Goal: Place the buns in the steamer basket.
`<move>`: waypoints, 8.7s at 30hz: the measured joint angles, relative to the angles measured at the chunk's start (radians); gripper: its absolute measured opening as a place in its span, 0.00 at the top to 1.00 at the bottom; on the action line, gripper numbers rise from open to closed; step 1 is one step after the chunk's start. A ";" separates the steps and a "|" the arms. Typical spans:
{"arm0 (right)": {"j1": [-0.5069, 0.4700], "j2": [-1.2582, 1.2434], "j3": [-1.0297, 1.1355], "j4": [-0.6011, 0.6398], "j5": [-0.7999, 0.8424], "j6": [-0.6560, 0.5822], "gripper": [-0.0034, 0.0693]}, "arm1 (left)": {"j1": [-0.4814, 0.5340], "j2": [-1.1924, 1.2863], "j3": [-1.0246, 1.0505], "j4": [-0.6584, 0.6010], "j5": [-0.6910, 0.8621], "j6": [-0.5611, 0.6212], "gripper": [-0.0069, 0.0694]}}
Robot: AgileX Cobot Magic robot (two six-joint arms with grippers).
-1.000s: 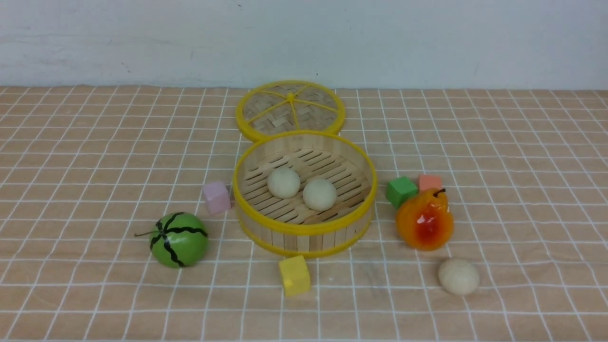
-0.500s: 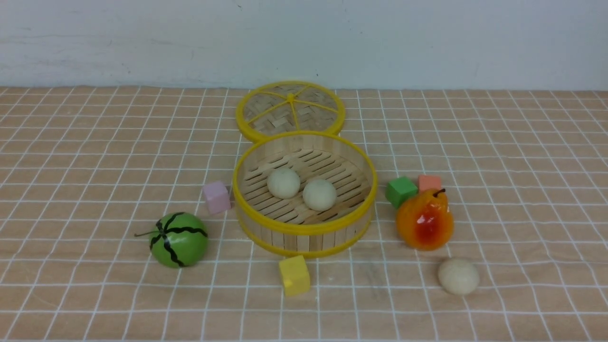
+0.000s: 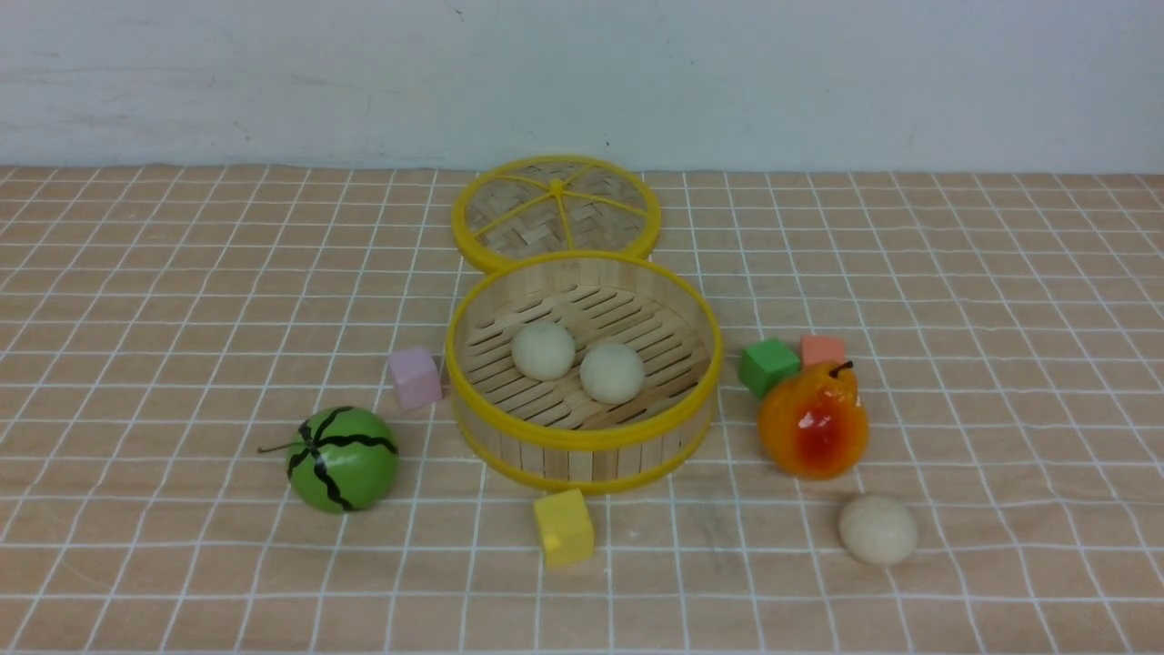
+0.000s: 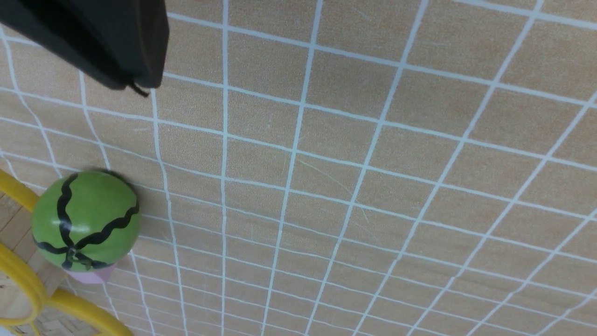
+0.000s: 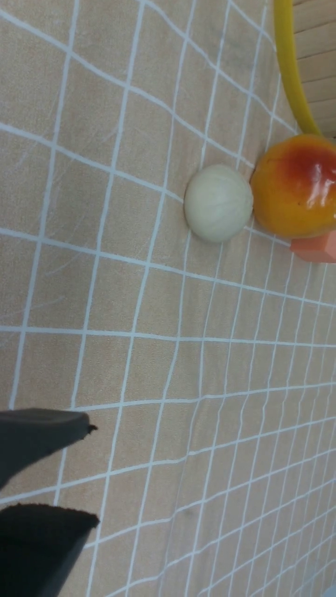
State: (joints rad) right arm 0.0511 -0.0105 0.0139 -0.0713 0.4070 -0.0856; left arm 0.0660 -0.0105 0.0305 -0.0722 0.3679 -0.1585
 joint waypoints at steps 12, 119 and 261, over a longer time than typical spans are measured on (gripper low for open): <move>0.000 0.000 0.012 -0.120 -0.075 0.000 0.62 | 0.000 0.000 0.000 -0.001 0.000 0.000 0.89; 0.259 1.684 -1.249 0.281 0.362 0.034 0.95 | 0.000 0.000 0.000 -0.002 0.000 0.000 0.75; -0.079 0.000 0.006 0.061 -0.023 0.131 0.93 | 0.000 0.000 0.000 -0.002 0.001 0.000 0.61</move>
State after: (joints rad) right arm -0.0283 -0.0108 0.0195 -0.0101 0.3844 0.0453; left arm 0.0660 -0.0105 0.0305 -0.0741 0.3690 -0.1585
